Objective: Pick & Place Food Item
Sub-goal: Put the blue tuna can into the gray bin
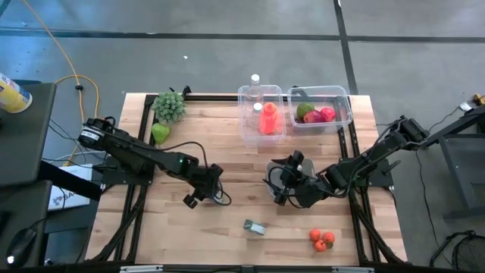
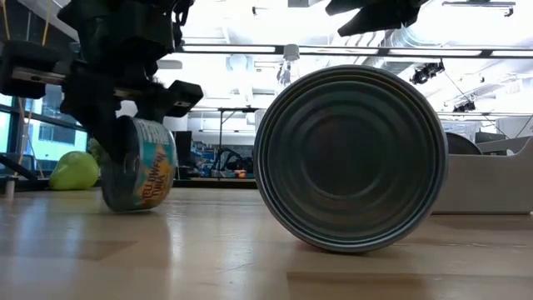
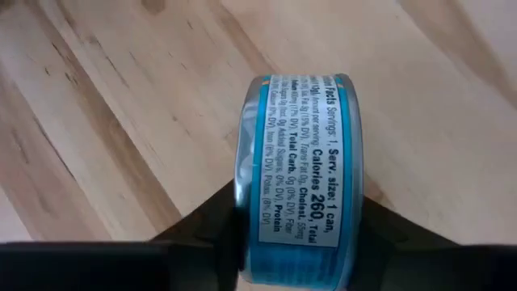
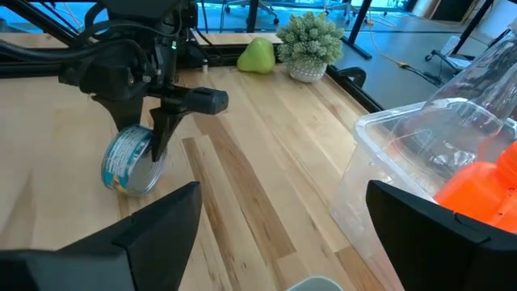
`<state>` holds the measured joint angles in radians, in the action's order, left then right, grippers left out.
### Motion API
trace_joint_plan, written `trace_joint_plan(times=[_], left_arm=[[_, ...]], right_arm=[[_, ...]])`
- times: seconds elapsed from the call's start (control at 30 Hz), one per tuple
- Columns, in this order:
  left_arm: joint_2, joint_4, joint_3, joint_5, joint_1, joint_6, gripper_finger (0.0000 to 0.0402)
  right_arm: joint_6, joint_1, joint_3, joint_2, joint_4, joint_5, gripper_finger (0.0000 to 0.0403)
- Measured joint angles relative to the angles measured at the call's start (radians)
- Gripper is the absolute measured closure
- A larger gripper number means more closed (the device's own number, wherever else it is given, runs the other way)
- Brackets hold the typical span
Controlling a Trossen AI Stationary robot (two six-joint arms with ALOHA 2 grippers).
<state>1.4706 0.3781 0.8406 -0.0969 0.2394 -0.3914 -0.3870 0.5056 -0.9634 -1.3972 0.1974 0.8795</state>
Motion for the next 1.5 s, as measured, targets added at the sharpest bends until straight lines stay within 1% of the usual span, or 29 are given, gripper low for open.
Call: trace_joint_plan(times=[0.03, 0.2, 0.27, 0.33, 0.4, 0.47, 0.57, 0.63, 0.7, 0.77, 0.83, 0.9, 0.97, 1.03, 1.1, 1.13, 1.2, 1.27, 1.33, 1.37, 1.43, 1.5], left_arm=[[-0.001, -0.003, 0.000, 0.010, 0.000, 0.002, 0.0269], [-0.001, -0.033, 0.000, 0.060, 0.000, 0.006, 0.0268], [-0.001, -0.040, 0.005, 0.070, 0.002, -0.005, 0.0268], [-0.001, -0.026, 0.026, 0.104, 0.015, -0.017, 0.0268], [0.000, 0.013, 0.076, 0.161, 0.029, -0.019, 0.0268], [0.000, 0.076, 0.149, 0.208, 0.040, -0.020, 0.0268], [0.000, 0.138, 0.255, 0.227, 0.041, -0.035, 0.0266], [0.000, 0.122, 0.312, 0.230, 0.039, -0.073, 0.0264], [0.000, 0.057, 0.348, 0.228, 0.026, -0.116, 0.0264], [0.000, -0.108, 0.350, 0.201, -0.002, -0.144, 0.0263], [0.000, -0.250, 0.350, 0.132, -0.043, -0.157, 0.0263], [0.008, -0.355, 0.351, 0.064, -0.092, -0.156, 0.0262], [0.021, -0.427, 0.351, 0.023, -0.141, -0.105, 0.0262], [0.068, -0.514, 0.352, -0.032, -0.187, -0.033, 0.0261], [0.119, -0.539, 0.352, -0.112, -0.220, -0.041, 0.0261], [0.153, -0.567, 0.351, -0.157, -0.230, -0.077, 0.0261], [0.211, -0.615, 0.351, -0.215, -0.232, -0.161, 0.0261], [0.264, -0.616, 0.383, -0.235, -0.234, -0.202, 0.0261], [0.311, -0.615, 0.433, -0.238, -0.238, -0.198, 0.0260], [0.331, -0.577, 0.454, -0.238, -0.248, -0.191, 0.0260], [0.376, -0.553, 0.501, -0.245, -0.262, -0.192, 0.0260], [0.400, -0.501, 0.513, -0.264, -0.276, -0.214, 0.0260]], right_arm=[[0.000, 0.000, 0.000, 0.000, 0.000, 0.000, 0.0064], [0.000, 0.000, 0.000, 0.000, -0.001, -0.003, 0.0064], [0.019, 0.004, 0.000, 0.001, -0.024, -0.043, 0.0064], [0.080, 0.024, 0.000, 0.013, -0.066, -0.120, 0.0064], [0.150, 0.055, 0.000, 0.027, -0.128, -0.196, 0.0064], [0.193, 0.092, 0.000, 0.038, -0.182, -0.230, 0.0064], [0.236, 0.150, 0.000, 0.050, -0.262, -0.219, 0.0064], [0.270, 0.189, 0.000, 0.057, -0.303, -0.215, 0.0064], [0.307, 0.225, 0.000, 0.058, -0.324, -0.215, 0.0064], [0.343, 0.260, 0.000, 0.057, -0.327, -0.212, 0.0064], [0.366, 0.289, 0.000, 0.057, -0.328, -0.193, 0.0064], [0.374, 0.309, 0.000, 0.057, -0.330, -0.169, 0.0064], [0.371, 0.323, 0.000, 0.057, -0.330, -0.141, 0.0064], [0.360, 0.330, 0.000, 0.057, -0.330, -0.114, 0.0064], [0.357, 0.346, 0.000, 0.057, -0.326, -0.089, 0.0064], [0.356, 0.354, 0.000, 0.057, -0.327, -0.086, 0.0064], [0.361, 0.367, 0.000, 0.056, -0.329, -0.089, 0.0064], [0.364, 0.377, 0.000, 0.055, -0.334, -0.091, 0.0064], [0.372, 0.380, 0.000, 0.055, -0.338, -0.090, 0.0064], [0.374, 0.380, 0.000, 0.055, -0.341, -0.090, 0.0064], [0.373, 0.380, 0.000, 0.055, -0.341, -0.089, 0.0064], [0.372, 0.380, 0.000, 0.054, -0.339, -0.091, 0.0064]])
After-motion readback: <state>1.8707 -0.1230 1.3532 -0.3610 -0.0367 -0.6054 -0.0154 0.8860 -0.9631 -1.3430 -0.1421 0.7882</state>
